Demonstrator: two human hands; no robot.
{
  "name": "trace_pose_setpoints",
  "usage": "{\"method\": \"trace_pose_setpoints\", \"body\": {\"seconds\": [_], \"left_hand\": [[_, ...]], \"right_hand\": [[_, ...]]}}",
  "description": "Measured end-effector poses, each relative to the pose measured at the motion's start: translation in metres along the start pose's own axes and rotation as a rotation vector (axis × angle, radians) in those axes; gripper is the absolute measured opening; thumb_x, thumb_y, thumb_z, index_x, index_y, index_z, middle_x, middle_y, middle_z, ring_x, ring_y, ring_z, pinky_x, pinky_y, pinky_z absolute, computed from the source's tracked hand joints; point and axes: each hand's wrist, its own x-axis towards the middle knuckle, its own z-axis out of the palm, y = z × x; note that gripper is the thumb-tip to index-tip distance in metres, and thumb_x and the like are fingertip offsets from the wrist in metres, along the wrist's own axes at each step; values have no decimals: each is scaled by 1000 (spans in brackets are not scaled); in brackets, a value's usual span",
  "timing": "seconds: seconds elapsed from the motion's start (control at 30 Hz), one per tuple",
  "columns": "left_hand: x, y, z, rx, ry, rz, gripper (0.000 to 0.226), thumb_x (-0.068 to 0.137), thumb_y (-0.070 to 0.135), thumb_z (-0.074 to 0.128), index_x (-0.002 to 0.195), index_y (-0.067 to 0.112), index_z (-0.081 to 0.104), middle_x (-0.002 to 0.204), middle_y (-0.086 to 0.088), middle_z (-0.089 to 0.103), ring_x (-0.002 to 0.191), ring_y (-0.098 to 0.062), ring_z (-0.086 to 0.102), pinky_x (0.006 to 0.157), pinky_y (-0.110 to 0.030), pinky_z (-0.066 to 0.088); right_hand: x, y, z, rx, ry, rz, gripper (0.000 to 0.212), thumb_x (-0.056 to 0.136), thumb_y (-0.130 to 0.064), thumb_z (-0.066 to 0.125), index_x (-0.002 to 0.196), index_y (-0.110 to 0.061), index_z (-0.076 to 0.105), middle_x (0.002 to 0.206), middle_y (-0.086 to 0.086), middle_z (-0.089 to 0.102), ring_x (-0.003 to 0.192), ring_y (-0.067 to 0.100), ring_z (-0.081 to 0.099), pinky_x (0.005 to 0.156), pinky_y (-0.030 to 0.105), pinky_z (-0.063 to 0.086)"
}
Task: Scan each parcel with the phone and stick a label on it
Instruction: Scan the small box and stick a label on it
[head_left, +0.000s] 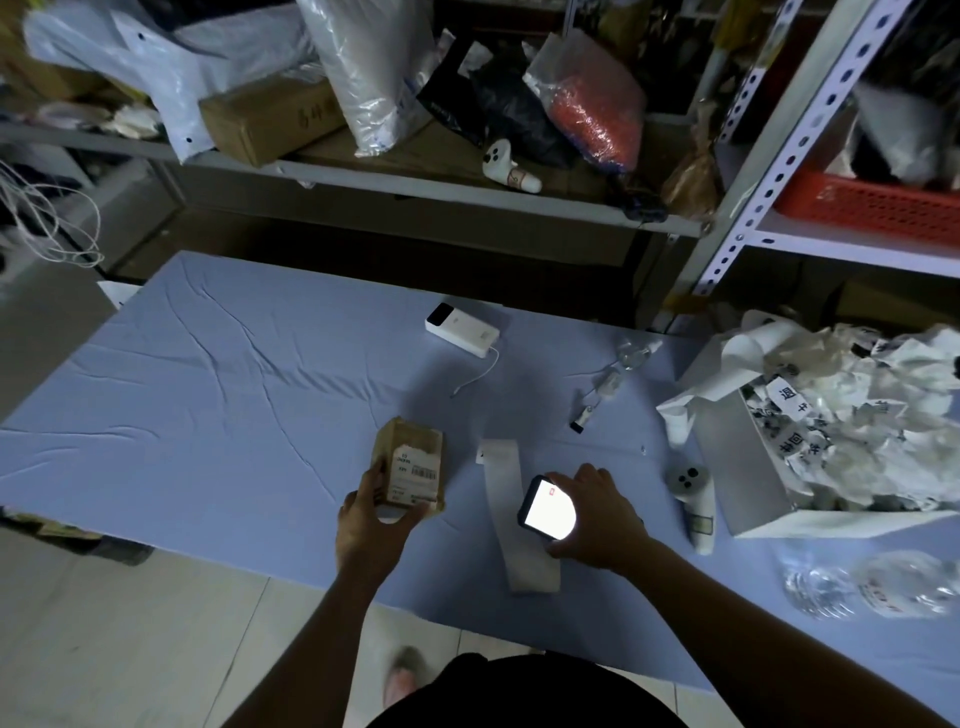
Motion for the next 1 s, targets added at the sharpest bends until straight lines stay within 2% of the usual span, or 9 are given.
{"method": "trace_pose_setpoints", "body": {"seconds": [0.17,0.37,0.6,0.83,1.0], "left_hand": [[1,7,1,51,25,31,87,65,38,92,140,39,47,111,-1,53,108,-26,56,91,-48,55],[8,12,3,189,81,67,95,69,36,90,150,37,40,121,-9,52,114,-32,50,92,-47,52],[15,14,-1,281,69,82,93,71,43,87,151,37,39,119,-11,53,112,-34,50,90,-48,53],[13,8,-5,289,43,82,87,77,46,82,152,33,39,125,-10,52,117,-33,48,95,-47,50],[12,13,-7,340,36,97,91,77,49,81,154,35,34,126,-13,54,116,-34,50,95,-45,50]], "right_hand": [[3,6,1,23,-28,-83,100,65,-58,81,151,-38,33,126,-3,40,118,17,36,96,39,47],[7,8,-6,-12,-24,-173,99,65,-56,80,151,-37,33,126,-3,40,118,18,37,96,39,47],[10,12,-12,-66,-19,-178,99,68,-58,79,152,-36,31,133,-3,40,123,19,36,100,39,43],[12,21,-8,-63,-19,-173,101,66,-61,80,151,-38,31,131,-3,40,121,18,37,98,39,44],[18,21,-5,-37,-9,-145,103,63,-61,82,150,-38,32,129,-3,41,119,17,36,97,39,45]]}}
